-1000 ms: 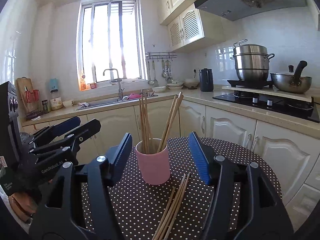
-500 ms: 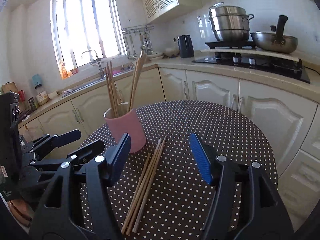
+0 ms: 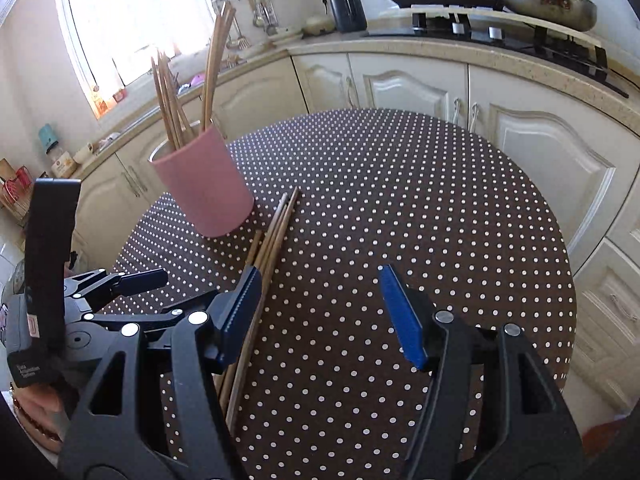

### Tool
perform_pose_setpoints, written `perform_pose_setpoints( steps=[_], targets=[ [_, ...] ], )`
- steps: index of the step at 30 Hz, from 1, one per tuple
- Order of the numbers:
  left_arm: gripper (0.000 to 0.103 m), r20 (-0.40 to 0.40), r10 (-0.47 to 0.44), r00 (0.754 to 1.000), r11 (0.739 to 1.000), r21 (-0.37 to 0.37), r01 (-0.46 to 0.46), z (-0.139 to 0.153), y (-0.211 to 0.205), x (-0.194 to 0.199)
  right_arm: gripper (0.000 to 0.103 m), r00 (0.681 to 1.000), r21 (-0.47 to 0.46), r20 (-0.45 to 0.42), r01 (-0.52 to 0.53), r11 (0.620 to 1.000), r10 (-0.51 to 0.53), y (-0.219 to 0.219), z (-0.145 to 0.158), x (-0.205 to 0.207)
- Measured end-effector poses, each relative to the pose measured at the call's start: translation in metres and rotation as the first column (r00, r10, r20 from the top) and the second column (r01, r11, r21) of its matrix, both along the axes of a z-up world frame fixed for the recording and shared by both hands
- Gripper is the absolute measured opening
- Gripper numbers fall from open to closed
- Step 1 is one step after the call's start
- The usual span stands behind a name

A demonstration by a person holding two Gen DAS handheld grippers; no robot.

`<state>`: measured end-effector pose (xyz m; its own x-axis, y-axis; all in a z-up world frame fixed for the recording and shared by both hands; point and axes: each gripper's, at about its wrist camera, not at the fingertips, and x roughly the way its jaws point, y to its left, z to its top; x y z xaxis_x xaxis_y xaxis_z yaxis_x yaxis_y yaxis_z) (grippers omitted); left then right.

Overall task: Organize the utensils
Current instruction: 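Move both open grippers back down to the remaining chopsticks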

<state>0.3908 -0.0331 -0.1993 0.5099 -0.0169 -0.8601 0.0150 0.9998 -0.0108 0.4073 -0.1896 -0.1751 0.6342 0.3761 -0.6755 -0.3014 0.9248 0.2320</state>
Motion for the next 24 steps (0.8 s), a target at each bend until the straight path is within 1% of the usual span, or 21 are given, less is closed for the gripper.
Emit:
perform_pose_setpoints(
  steps=[3,10,15,16,17,18,19,20,21,22,23,24],
  targets=[
    [0.073,-0.026,0.004,1.0,0.999,0.037,-0.003,-0.009,-0.005,0.007,0.062,1.0,-0.007,-0.016,-0.002,1.0,0.002,0.0,-0.003,0.004],
    [0.073,-0.04,0.005,0.999,1.0,0.011,-0.005,-0.009,-0.011,0.024,0.062,1.0,-0.022,-0.026,-0.004,1.0,0.004,0.002,-0.003,0.008],
    [0.073,-0.04,-0.001,0.999,0.999,0.036,0.002,-0.009,-0.022,0.03,0.062,0.999,-0.039,-0.039,-0.005,0.999,0.003,0.002,-0.002,0.012],
    [0.073,-0.041,-0.002,0.999,0.999,0.04,0.004,-0.012,-0.029,0.032,0.062,0.999,-0.04,-0.045,-0.006,0.999,0.004,0.002,-0.002,0.013],
    [0.073,-0.063,-0.001,0.998,0.999,0.048,0.004,-0.014,-0.033,0.033,0.062,0.999,-0.041,-0.051,-0.008,0.999,0.006,0.002,-0.003,0.014],
    [0.069,-0.074,-0.009,0.997,0.999,0.05,0.013,-0.015,-0.036,0.033,0.062,0.999,-0.043,-0.052,-0.008,0.999,0.006,0.003,-0.002,0.014],
    [0.067,-0.074,-0.016,0.997,0.998,0.055,0.02,-0.016,-0.036,0.031,0.062,0.998,-0.048,-0.056,-0.01,0.999,0.007,0.003,-0.003,0.015],
    [0.063,-0.069,-0.031,0.997,0.997,0.068,0.036,-0.015,-0.04,0.03,0.062,0.998,-0.055,-0.065,-0.013,0.998,0.01,0.004,-0.003,0.016],
    [0.055,-0.07,-0.041,0.997,0.996,0.071,0.046,-0.016,-0.045,0.027,0.062,0.997,-0.061,-0.073,-0.016,0.998,0.011,0.005,-0.003,0.017],
    [0.05,-0.077,-0.058,0.995,0.997,0.055,0.062,-0.015,-0.046,0.028,0.062,0.997,-0.067,-0.08,-0.021,0.998,0.015,0.006,-0.003,0.018],
    [0.04,-0.084,-0.069,0.994,0.997,0.04,0.072,-0.015,-0.047,0.028,0.062,0.996,-0.076,-0.089,-0.029,0.997,0.022,0.007,-0.003,0.019],
    [0.033,-0.088,-0.077,0.993,0.996,0.04,0.081,-0.014,-0.047,0.028,0.062,0.994,-0.087,-0.103,-0.04,0.995,0.03,0.009,-0.004,0.02]
  ],
)
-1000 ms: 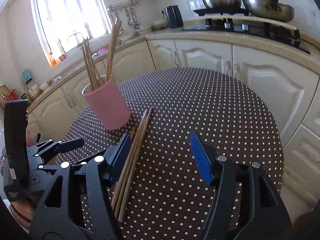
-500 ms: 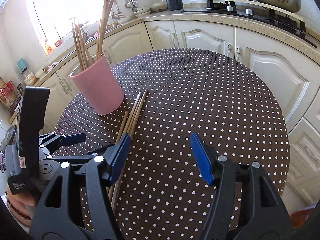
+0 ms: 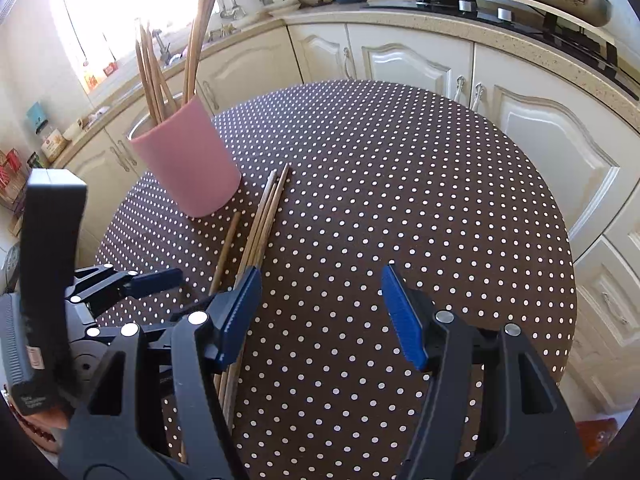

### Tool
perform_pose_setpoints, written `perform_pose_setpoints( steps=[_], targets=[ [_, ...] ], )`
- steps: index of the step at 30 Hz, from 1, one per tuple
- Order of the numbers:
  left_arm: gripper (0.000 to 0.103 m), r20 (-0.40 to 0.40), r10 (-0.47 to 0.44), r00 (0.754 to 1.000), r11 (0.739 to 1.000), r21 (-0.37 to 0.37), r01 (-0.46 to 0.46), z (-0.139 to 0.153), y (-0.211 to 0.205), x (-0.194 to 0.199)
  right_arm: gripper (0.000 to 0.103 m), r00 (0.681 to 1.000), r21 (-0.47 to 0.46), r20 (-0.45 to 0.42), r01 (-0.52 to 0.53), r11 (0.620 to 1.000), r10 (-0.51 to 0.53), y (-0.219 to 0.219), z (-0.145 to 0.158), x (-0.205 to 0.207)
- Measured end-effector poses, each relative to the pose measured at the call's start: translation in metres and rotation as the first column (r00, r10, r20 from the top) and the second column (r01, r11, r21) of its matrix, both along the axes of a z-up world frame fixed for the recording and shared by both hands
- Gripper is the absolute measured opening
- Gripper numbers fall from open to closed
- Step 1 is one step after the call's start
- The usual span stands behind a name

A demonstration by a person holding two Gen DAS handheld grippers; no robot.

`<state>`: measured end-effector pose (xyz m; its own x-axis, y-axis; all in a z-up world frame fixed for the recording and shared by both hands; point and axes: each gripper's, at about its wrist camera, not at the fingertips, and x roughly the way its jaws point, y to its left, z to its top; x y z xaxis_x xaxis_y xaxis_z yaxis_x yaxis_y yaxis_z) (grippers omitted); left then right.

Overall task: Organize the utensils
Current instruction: 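Move both open grippers back down to the remaining chopsticks, then close the left gripper on a chopstick while the right gripper grasps another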

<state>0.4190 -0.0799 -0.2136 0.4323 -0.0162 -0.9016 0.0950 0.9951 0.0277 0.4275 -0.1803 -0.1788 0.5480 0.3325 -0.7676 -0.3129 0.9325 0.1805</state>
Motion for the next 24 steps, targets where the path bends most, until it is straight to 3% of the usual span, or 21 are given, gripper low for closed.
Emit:
perform_pose_setpoints(
  steps=[5,10,14,24],
  targets=[
    [0.012,0.001,0.001,1.0,1.0,-0.013,-0.001,0.001,0.015,-0.002,0.062,0.997,-0.069,-0.061,-0.053,0.996,0.049,0.02,-0.004,0.006],
    [0.01,0.002,0.002,1.0,1.0,-0.019,-0.002,-0.001,0.034,-0.003,0.057,0.986,-0.094,-0.142,-0.102,0.99,0.088,0.04,-0.011,0.015],
    [0.009,-0.008,0.0,1.0,0.999,-0.035,0.0,-0.002,0.046,-0.005,0.035,0.976,-0.104,-0.194,-0.121,0.987,0.099,0.053,-0.018,0.021],
    [0.009,-0.007,-0.028,1.0,0.999,-0.023,0.028,0.0,0.06,-0.021,0.03,0.966,-0.213,-0.24,-0.145,0.966,0.092,0.084,-0.028,0.026]
  ],
)
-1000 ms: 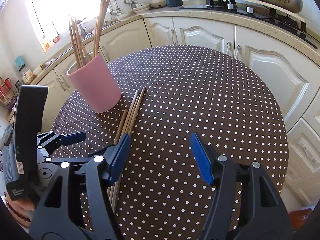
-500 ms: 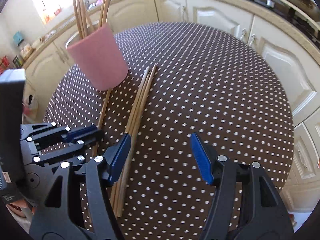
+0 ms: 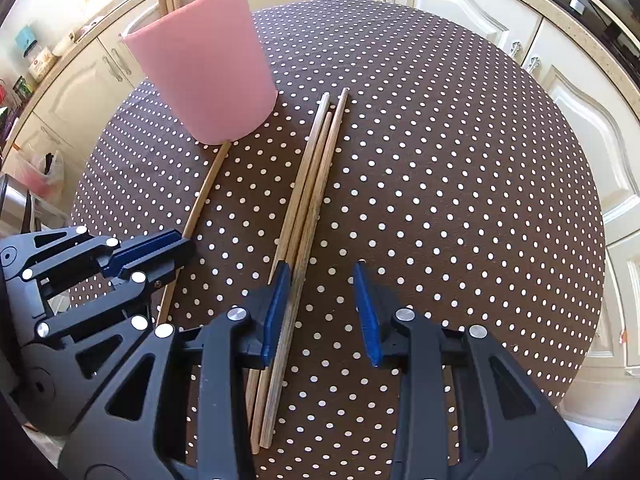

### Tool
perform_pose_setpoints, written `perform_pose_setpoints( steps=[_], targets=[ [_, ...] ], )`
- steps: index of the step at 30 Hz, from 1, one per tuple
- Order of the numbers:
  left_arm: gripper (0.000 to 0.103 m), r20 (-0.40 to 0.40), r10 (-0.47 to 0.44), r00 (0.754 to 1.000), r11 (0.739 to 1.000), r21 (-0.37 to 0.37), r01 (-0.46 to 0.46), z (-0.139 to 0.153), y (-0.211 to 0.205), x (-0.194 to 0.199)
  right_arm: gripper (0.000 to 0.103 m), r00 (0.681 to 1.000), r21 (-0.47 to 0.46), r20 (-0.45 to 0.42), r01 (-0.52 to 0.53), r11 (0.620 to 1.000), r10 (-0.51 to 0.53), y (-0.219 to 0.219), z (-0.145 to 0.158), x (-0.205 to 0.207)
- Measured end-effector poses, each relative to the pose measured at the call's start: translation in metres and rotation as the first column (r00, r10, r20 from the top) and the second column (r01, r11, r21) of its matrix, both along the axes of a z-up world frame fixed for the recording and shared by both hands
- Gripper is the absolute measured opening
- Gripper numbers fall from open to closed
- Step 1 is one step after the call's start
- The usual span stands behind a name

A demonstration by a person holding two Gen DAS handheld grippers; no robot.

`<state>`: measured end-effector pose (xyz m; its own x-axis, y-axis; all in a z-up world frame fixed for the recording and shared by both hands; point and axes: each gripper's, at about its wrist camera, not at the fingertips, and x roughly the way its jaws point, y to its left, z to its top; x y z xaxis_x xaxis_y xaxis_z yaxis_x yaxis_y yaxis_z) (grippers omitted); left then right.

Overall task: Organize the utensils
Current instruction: 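Close the left gripper on a chopstick while the right gripper grasps another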

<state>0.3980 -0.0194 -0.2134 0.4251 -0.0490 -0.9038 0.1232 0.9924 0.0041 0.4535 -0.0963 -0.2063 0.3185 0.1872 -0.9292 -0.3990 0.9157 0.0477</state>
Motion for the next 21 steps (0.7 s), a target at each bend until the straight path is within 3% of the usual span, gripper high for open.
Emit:
perform_pose_setpoints(
  steps=[8,14,18,21],
  targets=[
    [0.009,-0.005,-0.007,1.0,1.0,-0.022,0.006,-0.001,0.002,0.002,0.025,0.998,-0.036,-0.068,-0.017,0.999,0.014,0.018,-0.003,0.011],
    [0.009,0.002,-0.004,1.0,1.0,-0.002,0.004,0.0,-0.001,0.002,0.012,0.998,-0.124,-0.054,-0.026,0.992,0.02,0.038,-0.008,0.022],
    [0.007,0.019,0.001,1.0,1.0,-0.018,-0.001,0.0,-0.001,-0.001,0.006,0.999,-0.094,-0.042,-0.01,0.995,0.006,0.04,-0.007,0.032],
    [0.005,0.051,0.009,0.999,0.999,-0.044,-0.006,0.002,0.005,-0.007,0.006,0.999,-0.027,-0.028,0.014,1.0,-0.015,0.016,-0.01,0.028]
  ],
)
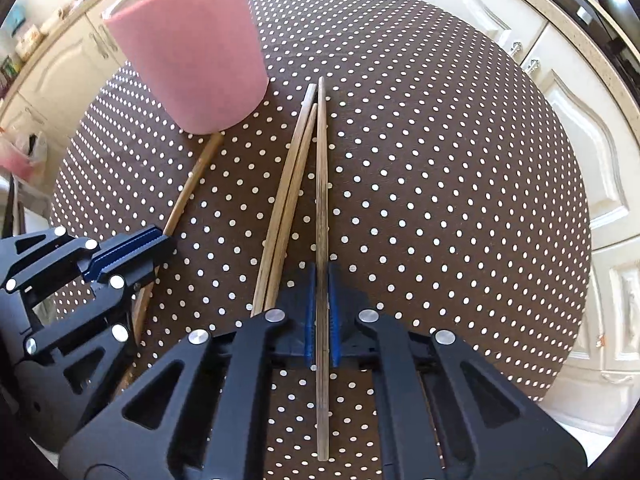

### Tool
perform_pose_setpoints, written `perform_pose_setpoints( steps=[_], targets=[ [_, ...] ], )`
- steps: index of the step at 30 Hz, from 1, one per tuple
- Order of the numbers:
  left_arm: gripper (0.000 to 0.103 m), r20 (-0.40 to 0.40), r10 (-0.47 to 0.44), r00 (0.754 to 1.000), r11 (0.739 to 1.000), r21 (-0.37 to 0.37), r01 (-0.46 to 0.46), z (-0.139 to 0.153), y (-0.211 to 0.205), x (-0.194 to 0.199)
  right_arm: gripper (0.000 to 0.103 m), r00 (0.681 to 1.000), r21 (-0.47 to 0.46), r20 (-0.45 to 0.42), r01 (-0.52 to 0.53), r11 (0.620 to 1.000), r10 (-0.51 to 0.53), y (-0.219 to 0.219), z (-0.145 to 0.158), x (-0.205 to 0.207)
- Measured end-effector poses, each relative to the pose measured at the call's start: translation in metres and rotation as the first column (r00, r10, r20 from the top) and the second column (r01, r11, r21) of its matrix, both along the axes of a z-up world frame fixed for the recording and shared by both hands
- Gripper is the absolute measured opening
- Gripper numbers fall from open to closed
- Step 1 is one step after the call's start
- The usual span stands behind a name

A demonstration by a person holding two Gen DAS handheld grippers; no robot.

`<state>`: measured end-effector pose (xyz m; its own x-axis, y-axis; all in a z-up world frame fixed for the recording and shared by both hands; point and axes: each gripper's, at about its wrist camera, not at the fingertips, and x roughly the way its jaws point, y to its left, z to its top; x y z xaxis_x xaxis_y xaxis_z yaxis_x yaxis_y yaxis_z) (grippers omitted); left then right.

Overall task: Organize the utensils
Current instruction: 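Close the left gripper on a chopstick while the right gripper grasps another, then lift both held chopsticks upright toward the pink cup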

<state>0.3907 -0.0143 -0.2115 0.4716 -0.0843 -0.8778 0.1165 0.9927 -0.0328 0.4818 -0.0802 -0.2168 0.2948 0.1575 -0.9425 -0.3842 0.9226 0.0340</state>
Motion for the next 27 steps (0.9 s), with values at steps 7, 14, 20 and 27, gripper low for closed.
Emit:
perform_pose_setpoints(
  steps=[7,14,20,27],
  targets=[
    [0.005,0.104,-0.036,0.994,0.997,-0.06,0.042,0.027,0.002,-0.025,0.006,0.998,0.189,0.038,0.043,0.981,-0.051,-0.042,0.023,-0.012],
    [0.005,0.253,-0.043,0.967,0.988,-0.136,0.079,0.072,0.002,-0.051,0.006,0.985,0.34,0.158,0.006,0.94,-0.063,-0.067,0.074,-0.029],
    [0.005,0.409,-0.013,0.912,0.978,-0.185,0.098,0.112,0.015,-0.065,0.006,0.954,0.445,0.291,-0.066,0.893,-0.074,-0.066,0.114,-0.043],
    [0.005,0.606,0.065,0.793,0.973,-0.215,0.085,0.158,0.027,-0.071,0.007,0.89,0.525,0.447,-0.178,0.832,-0.092,-0.047,0.146,-0.051]
  ],
)
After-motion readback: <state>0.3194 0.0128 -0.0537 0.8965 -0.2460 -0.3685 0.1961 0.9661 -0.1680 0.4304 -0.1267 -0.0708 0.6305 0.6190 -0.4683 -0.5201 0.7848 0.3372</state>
